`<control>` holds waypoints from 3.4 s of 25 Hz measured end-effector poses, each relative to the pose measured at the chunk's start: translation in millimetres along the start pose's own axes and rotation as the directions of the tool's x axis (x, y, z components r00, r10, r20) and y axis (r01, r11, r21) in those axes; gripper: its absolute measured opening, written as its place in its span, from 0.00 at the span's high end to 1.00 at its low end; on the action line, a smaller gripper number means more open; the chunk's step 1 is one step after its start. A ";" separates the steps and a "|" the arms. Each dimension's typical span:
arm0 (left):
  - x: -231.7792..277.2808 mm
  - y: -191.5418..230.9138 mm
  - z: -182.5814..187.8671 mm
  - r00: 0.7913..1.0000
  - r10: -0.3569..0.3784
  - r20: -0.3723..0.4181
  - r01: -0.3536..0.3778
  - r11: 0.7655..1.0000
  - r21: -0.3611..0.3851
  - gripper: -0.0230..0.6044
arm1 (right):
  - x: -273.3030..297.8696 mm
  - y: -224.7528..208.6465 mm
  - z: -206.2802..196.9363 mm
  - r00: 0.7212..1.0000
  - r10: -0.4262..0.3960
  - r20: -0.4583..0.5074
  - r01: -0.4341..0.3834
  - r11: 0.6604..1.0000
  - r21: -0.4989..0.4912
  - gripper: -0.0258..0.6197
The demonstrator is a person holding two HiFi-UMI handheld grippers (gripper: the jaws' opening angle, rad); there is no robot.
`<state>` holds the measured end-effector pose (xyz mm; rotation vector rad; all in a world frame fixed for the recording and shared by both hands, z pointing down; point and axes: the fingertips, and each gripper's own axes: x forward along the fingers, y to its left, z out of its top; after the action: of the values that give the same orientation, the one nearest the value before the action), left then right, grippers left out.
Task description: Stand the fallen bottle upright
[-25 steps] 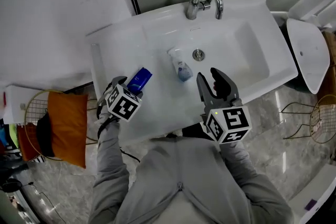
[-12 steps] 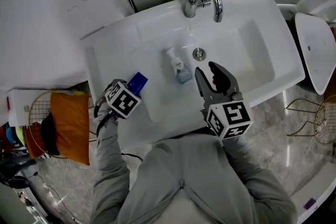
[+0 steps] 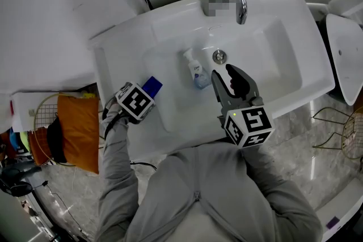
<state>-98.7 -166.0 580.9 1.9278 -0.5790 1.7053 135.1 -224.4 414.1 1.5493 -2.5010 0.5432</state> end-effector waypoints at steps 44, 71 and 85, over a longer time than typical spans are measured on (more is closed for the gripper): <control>-110.8 50.1 27.3 0.735 0.404 0.545 -0.093 0.856 -0.509 0.45 | -11.4 28.4 5.1 0.998 0.058 0.004 -0.058 0.998 -0.039 0.72; -137.1 183.2 28.0 0.227 0.842 0.489 -0.067 0.514 -0.855 0.45 | 18.5 5.6 3.3 0.998 -0.011 -0.061 0.007 0.998 -0.065 0.72; -121.4 182.7 31.0 0.200 0.862 0.466 -0.114 0.493 -0.862 0.45 | 23.6 5.4 -1.3 0.997 -0.025 -0.079 0.019 0.997 -0.081 0.72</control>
<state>-201.7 -330.0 473.4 1.9319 -2.2327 0.2150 119.5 -241.4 421.4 1.4942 -2.4125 0.4854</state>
